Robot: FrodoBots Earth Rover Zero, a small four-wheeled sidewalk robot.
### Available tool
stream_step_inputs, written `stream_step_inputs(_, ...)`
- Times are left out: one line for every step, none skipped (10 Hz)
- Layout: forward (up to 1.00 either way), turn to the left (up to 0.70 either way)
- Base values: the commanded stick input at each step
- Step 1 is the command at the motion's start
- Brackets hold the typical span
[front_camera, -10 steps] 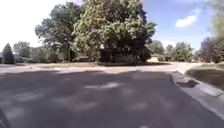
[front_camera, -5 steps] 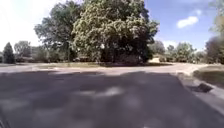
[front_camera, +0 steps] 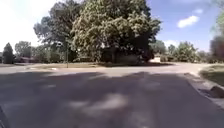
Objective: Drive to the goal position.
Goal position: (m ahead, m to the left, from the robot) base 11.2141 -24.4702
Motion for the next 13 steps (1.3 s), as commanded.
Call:
stream_step_inputs(1.0,-0.4)
stream_step_inputs(1.0,-0.4)
stream_step_inputs(1.0,-0.4)
stream_step_inputs(1.0,-0.4)
stream_step_inputs(1.0,-0.4)
stream_step_inputs(1.0,-0.4)
stream_step_inputs(1.0,-0.4)
stream_step_inputs(1.0,-0.3)
stream_step_inputs(1.0,-0.03)
stream_step_inputs(1.0,0.0)
stream_step_inputs(1.0,0.0)
stream_step_inputs(1.0,0.0)
stream_step_inputs(1.0,0.0)
